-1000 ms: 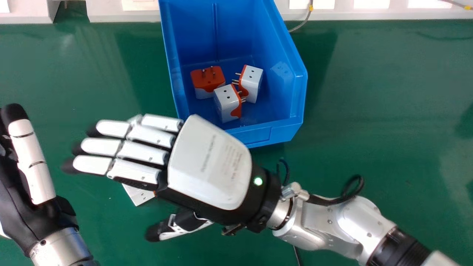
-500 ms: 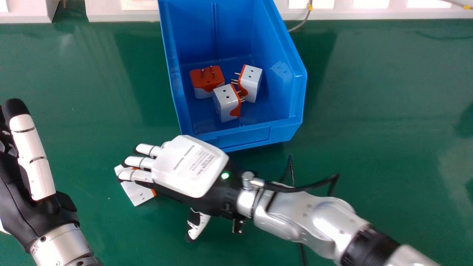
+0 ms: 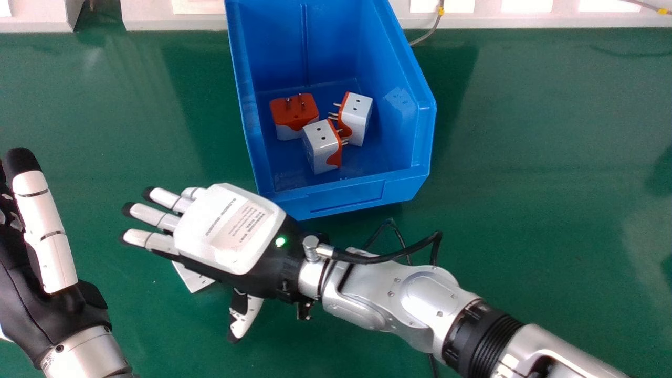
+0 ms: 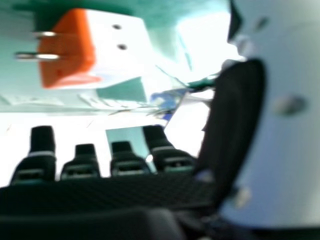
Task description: Pick all objects and put in blue box
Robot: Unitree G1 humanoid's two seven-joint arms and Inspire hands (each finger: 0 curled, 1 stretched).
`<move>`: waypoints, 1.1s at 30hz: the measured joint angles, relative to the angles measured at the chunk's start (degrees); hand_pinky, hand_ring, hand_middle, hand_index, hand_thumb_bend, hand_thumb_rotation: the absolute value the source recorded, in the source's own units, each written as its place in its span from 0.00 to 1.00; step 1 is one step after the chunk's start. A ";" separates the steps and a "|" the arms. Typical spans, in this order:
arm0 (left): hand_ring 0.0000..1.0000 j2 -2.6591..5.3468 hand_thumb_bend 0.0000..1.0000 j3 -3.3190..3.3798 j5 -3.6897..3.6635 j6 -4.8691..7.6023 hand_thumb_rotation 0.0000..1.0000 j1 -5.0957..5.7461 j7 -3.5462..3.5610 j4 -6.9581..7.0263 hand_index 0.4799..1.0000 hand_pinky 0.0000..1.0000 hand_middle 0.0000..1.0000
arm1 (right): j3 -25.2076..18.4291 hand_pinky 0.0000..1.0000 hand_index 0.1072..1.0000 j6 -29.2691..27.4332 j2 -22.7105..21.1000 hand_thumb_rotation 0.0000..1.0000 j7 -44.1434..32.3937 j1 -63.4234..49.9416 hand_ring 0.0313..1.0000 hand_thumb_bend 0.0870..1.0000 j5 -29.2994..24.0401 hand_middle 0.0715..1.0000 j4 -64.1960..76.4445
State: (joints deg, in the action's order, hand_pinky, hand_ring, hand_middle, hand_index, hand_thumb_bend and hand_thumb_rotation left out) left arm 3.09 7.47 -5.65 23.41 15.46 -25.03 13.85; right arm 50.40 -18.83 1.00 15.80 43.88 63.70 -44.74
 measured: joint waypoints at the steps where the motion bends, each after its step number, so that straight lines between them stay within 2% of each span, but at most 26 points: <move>1: 0.98 0.01 0.61 0.00 0.00 -0.01 0.75 0.08 -0.02 0.06 0.99 0.96 0.98 | 0.07 0.88 0.91 0.32 0.27 0.27 -0.07 0.25 1.00 1.00 -0.02 1.00 -0.25; 4: 0.98 0.01 0.62 -0.05 -0.01 -0.01 0.74 0.12 -0.02 0.16 0.99 0.96 0.98 | 0.36 0.87 0.90 0.66 1.10 0.24 -1.48 0.91 1.00 0.97 -0.23 1.00 -0.79; 6: 0.97 0.01 0.62 -0.05 -0.01 -0.01 0.73 0.13 -0.03 0.17 0.98 0.95 0.98 | 0.87 0.80 0.87 0.59 1.45 0.09 -1.66 1.19 0.99 0.86 -0.27 0.98 -1.47; 7: 0.97 0.01 0.62 -0.05 -0.02 -0.02 0.73 0.13 -0.05 0.17 0.98 0.95 0.98 | 1.18 0.78 0.85 0.48 1.65 0.05 -1.96 1.44 0.98 0.80 -0.29 0.97 -2.01; 9: 0.97 0.01 0.62 -0.04 -0.04 -0.01 0.72 0.13 -0.05 0.17 0.99 0.95 0.98 | 1.64 0.75 0.83 0.52 2.13 0.01 -4.42 2.12 0.96 0.78 -0.46 0.94 -2.79; 15: 0.98 0.01 0.61 -0.14 -0.24 0.03 0.73 0.09 0.13 0.15 0.99 0.97 0.98 | 2.41 0.72 0.78 3.56 5.40 0.00 -12.43 5.09 0.91 0.80 -0.87 0.90 -5.60; 17: 0.98 0.01 0.61 -0.33 -0.47 0.03 0.73 0.01 0.25 0.15 0.99 0.97 0.98 | 2.97 0.68 0.73 3.89 6.35 0.00 -13.04 5.66 0.87 0.82 -1.06 0.87 -6.65; 21: 0.98 0.01 0.60 -0.10 -0.96 0.04 0.73 0.06 0.26 0.15 0.99 0.96 0.99 | 3.62 0.65 0.68 3.92 6.44 0.00 -11.44 6.35 0.82 0.82 -2.54 0.85 -9.33; 26: 0.97 0.01 0.58 -0.27 -0.97 0.05 0.72 0.01 0.22 0.11 0.96 0.95 0.98 | 3.27 0.58 0.61 4.06 6.50 0.00 -10.66 6.78 0.69 0.69 -5.72 0.75 -11.92; 28: 0.96 0.01 0.58 -0.32 -0.97 0.08 0.71 -0.01 0.19 0.08 0.96 0.94 0.97 | 3.24 0.51 0.58 4.08 6.52 0.00 -10.42 6.96 0.61 0.69 -7.12 0.68 -12.80; 29: 0.96 0.01 0.58 -0.37 -0.96 0.10 0.71 -0.03 0.06 0.07 0.96 0.94 0.97 | 3.22 0.46 0.52 4.08 6.53 0.00 -9.47 6.98 0.55 0.61 -7.57 0.64 -13.41; 30: 0.96 0.01 0.58 -0.38 -0.96 0.10 0.71 -0.03 0.02 0.07 0.96 0.94 0.97 | 3.22 0.46 0.52 4.08 6.53 0.00 -9.31 6.98 0.55 0.61 -7.64 0.64 -13.52; 31: 0.96 0.01 0.58 -0.41 -0.94 0.09 0.71 -0.04 -0.12 0.07 0.95 0.94 0.97 | 3.20 0.40 0.50 4.07 6.55 0.00 -8.60 6.96 0.47 0.54 -8.37 0.57 -13.96; 33: 0.96 0.01 0.57 -0.42 -0.95 0.09 0.71 -0.04 -0.24 0.07 0.95 0.94 0.97 | 3.01 0.37 0.49 4.05 6.55 0.00 -7.87 6.93 0.44 0.51 -9.90 0.53 -14.89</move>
State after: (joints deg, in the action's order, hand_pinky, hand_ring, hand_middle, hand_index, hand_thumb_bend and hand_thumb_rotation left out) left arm 3.10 7.05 -6.60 23.50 15.42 -25.27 13.92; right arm 53.42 -14.78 7.55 7.93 50.82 53.81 -59.64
